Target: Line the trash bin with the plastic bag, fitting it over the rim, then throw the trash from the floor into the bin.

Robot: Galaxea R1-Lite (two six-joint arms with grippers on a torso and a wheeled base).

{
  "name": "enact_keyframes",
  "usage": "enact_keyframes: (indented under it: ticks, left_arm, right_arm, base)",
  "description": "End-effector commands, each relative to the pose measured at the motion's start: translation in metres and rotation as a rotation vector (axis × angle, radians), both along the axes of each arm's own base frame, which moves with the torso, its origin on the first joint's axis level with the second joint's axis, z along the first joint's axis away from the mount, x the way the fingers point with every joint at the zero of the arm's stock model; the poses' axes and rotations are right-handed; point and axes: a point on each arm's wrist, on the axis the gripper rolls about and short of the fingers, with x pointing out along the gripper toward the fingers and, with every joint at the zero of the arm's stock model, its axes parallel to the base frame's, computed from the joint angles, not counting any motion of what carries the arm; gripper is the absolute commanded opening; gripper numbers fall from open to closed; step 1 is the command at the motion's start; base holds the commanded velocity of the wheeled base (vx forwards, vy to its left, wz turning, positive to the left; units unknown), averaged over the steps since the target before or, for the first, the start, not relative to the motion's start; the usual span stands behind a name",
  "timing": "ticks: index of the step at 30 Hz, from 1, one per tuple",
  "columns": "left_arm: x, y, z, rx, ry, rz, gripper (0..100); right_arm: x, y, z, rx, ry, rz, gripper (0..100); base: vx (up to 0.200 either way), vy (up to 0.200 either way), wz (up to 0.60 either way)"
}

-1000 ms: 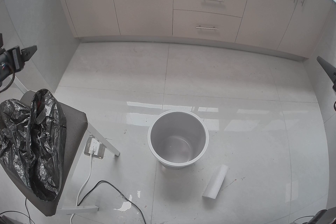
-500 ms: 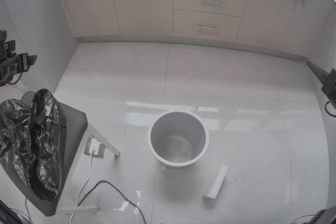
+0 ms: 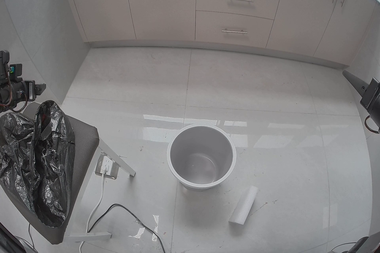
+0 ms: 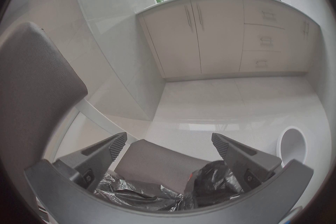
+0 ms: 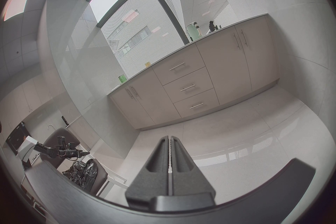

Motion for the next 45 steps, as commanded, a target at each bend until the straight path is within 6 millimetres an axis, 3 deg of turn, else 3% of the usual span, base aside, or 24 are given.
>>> enact_keyframes:
  ticks: [1, 8, 14, 25, 45]
  left_arm:
    - [-0.003, 0.005, -0.007, -0.001, 0.027, 0.005, 100]
    - [-0.003, 0.002, -0.023, -0.017, 0.077, -0.005, 100]
    - [-0.007, -0.001, -0.023, -0.016, 0.080, -0.009, 100]
    - [-0.029, -0.008, -0.029, 0.029, 0.114, -0.027, 100]
    - [-0.007, 0.000, -0.055, 0.000, 0.189, -0.031, 100]
  right_arm:
    - [0.002, 0.000, -0.001, -0.002, 0.004, 0.001, 0]
    - [0.003, 0.001, -0.002, 0.000, 0.011, 0.003, 0]
    - [0.008, 0.002, -0.004, -0.005, 0.025, 0.003, 0]
    - [0.013, 0.003, -0.009, -0.010, 0.048, 0.001, 0]
    - [0.013, 0.003, -0.008, -0.009, 0.046, 0.000, 0]
  base:
    - [0.000, 0.000, 0.00]
    - [0.000, 0.000, 0.00]
    - [0.000, 0.000, 0.00]
    - [0.000, 0.000, 0.00]
    - [0.000, 0.000, 0.00]
